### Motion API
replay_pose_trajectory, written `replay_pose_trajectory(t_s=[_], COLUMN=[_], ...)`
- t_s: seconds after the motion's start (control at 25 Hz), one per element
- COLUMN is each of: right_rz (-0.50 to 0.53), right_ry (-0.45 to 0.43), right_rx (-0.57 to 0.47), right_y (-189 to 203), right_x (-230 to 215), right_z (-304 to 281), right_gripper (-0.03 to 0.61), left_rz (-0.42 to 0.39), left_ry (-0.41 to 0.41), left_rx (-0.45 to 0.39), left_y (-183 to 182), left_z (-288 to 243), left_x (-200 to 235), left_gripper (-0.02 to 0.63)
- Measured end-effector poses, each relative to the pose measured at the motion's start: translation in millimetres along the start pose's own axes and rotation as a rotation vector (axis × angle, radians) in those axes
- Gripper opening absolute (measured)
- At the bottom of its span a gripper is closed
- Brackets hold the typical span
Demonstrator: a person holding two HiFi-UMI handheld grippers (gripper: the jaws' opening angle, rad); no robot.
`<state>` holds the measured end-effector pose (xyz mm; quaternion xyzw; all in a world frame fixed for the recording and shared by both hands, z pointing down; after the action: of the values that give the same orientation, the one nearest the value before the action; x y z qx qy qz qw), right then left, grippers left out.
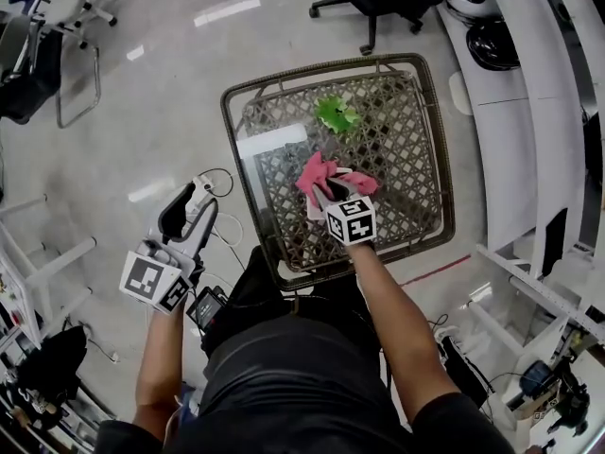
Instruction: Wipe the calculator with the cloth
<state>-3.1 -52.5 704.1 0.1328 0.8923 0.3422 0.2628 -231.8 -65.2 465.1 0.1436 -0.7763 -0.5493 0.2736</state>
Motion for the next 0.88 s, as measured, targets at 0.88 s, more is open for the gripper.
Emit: replay_pose_trajectory(t_s=[0.88], right_rz=[-0.022], right_ry=[-0.022], right_rx=[0.153], right_y=[87.1], right_x=[16.1], right_z=[37.5], right_gripper=[0.095], left_rz=[-0.004], left_ry=[0.033], left_rx=[0.011], left_y=[1.3], left_z=[-16.5], left_x=[-3.2], left_gripper=[0.212])
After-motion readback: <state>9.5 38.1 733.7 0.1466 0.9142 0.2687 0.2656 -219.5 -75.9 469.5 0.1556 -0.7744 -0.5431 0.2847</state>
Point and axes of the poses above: the fingertips, and each gripper's own axes: z backward along the fingers, x to its left, y out of its underside, the point moved 1 cm from there along z, backward along the fingers, and after that the axes turned 10 degrees about -x, right-handed, at the moved point
